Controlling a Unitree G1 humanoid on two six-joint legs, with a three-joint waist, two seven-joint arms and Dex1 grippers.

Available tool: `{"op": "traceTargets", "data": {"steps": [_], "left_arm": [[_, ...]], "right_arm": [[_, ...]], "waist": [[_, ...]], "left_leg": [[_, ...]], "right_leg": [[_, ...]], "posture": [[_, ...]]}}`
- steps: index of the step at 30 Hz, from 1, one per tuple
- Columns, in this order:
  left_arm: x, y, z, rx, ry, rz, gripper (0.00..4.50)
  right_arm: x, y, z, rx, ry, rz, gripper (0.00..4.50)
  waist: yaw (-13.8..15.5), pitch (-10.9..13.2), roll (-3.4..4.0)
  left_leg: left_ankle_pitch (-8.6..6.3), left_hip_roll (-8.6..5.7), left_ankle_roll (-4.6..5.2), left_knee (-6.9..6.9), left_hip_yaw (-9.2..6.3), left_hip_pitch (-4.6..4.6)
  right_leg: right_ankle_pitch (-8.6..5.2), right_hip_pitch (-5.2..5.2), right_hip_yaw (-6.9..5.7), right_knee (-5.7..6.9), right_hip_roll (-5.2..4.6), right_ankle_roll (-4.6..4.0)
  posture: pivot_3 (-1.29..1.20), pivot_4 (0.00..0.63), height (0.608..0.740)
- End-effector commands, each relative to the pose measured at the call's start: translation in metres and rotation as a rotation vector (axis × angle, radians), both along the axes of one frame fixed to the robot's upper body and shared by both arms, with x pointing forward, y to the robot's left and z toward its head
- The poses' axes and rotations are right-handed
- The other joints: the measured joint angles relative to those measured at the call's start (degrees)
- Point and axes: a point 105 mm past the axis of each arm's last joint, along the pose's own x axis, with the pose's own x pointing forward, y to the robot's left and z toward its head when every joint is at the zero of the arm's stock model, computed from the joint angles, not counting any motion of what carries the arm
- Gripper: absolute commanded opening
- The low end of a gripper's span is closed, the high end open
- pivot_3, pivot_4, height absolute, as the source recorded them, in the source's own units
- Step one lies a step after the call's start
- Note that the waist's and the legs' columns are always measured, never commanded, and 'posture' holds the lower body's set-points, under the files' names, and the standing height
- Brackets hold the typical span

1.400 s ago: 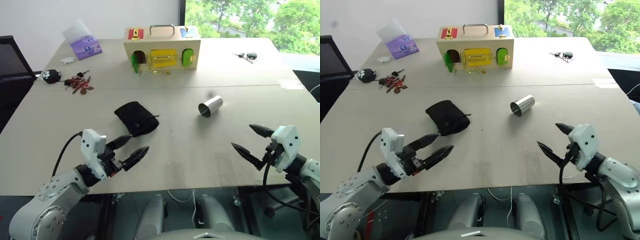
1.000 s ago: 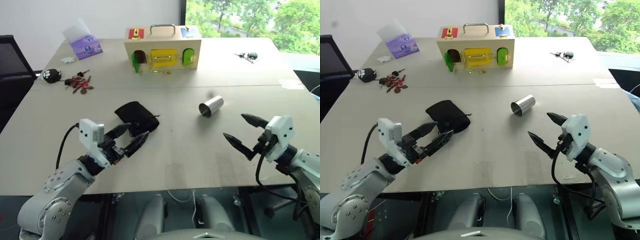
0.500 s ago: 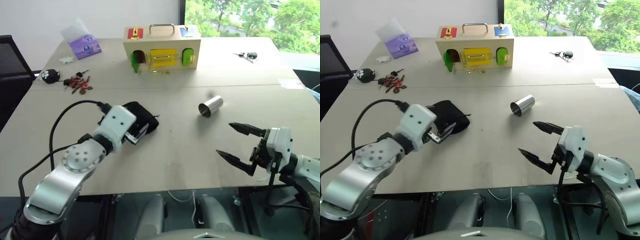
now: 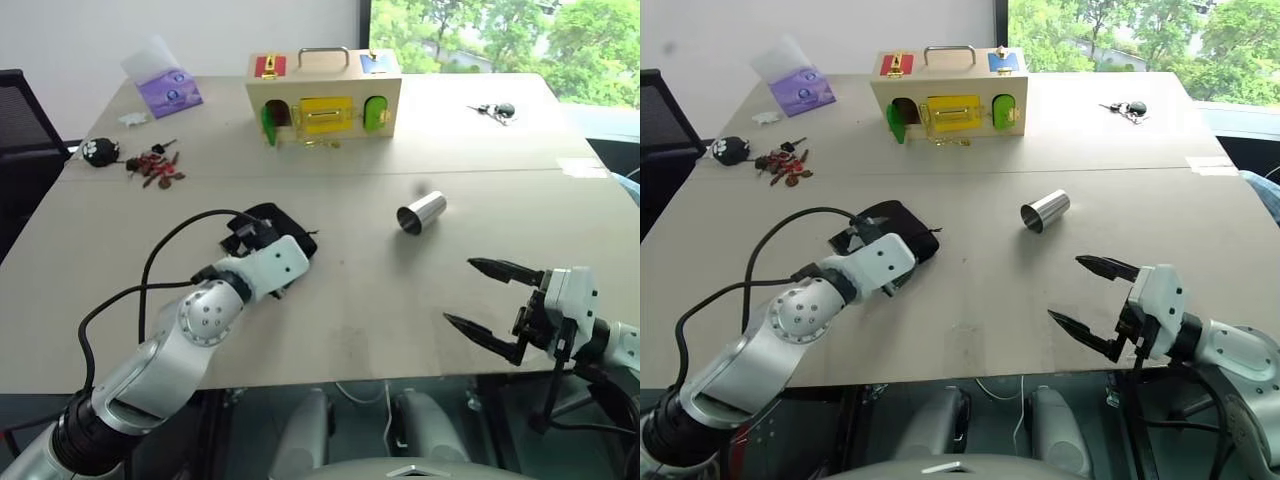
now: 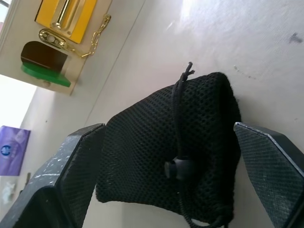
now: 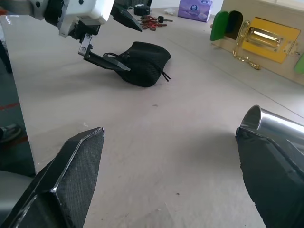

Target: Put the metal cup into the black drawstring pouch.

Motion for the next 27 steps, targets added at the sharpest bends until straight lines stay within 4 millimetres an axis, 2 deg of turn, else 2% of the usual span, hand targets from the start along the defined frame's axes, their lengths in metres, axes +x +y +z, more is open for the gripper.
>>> {"op": "traceTargets", "data": {"steps": [1, 11, 17, 20, 21, 27], "left_arm": [[0.0, -0.002, 0.002, 0.02, -0.036, -0.004, 4.49], [0.002, -0.001, -0.013, 0.058, -0.037, 0.012, 4.49], [0.008, 0.0, -0.017, 0.042, -0.033, 0.02, 1.85], [0.013, 0.003, -0.014, -0.005, -0.031, 0.036, 0.27], [0.014, 0.005, -0.013, -0.036, -0.021, 0.048, 0.09], [0.025, 0.032, 0.0, -0.302, 0.053, 0.171, 0.09]], "right_arm": [[-0.003, 0.001, 0.014, -0.001, -0.053, 0.002, 4.5], [-0.001, 0.004, 0.015, 0.01, -0.05, -0.01, 4.5], [0.0, 0.004, 0.014, 0.012, -0.052, -0.021, 4.5], [0.003, 0.003, 0.012, 0.008, -0.049, -0.044, 4.5], [0.005, 0.004, 0.012, 0.008, -0.049, -0.053, 4.5], [0.025, 0.006, 0.015, -0.005, -0.081, -0.166, 4.5]], "waist": [[0.01, 0.0, 0.0], [0.03, 0.0, 0.0], [0.03, -0.01, 0.0], [0.02, -0.01, 0.0], [-0.01, -0.01, 0.0], [-0.07, -0.01, 0.0]], "left_leg": [[0.0, 0.0, 0.0, 0.0, 0.01, 0.0], [0.0, 0.0, 0.0, 0.0, -0.02, 0.0], [0.0, -0.01, 0.0, 0.01, -0.02, -0.01], [0.0, -0.01, 0.0, 0.01, -0.02, 0.0], [0.0, 0.0, 0.0, 0.02, -0.02, 0.0], [0.0, 0.0, 0.0, 0.03, -0.04, 0.01]], "right_leg": [[0.0, 0.0, 0.01, 0.0, -0.01, 0.0], [0.01, 0.01, -0.01, 0.0, 0.0, 0.0], [0.02, 0.01, -0.02, 0.01, 0.0, -0.02], [0.03, 0.01, -0.02, 0.01, -0.01, -0.02], [0.04, 0.01, -0.03, 0.02, 0.0, -0.05], [0.05, 0.01, -0.05, 0.06, 0.0, -0.06]], "posture": [[0.0, 0.15, 0.74], [0.0, 0.15, 0.74], [0.0, 0.15, 0.74], [0.0, 0.15, 0.74], [0.0, 0.15, 0.74], [0.0, 0.15, 0.74]]}}
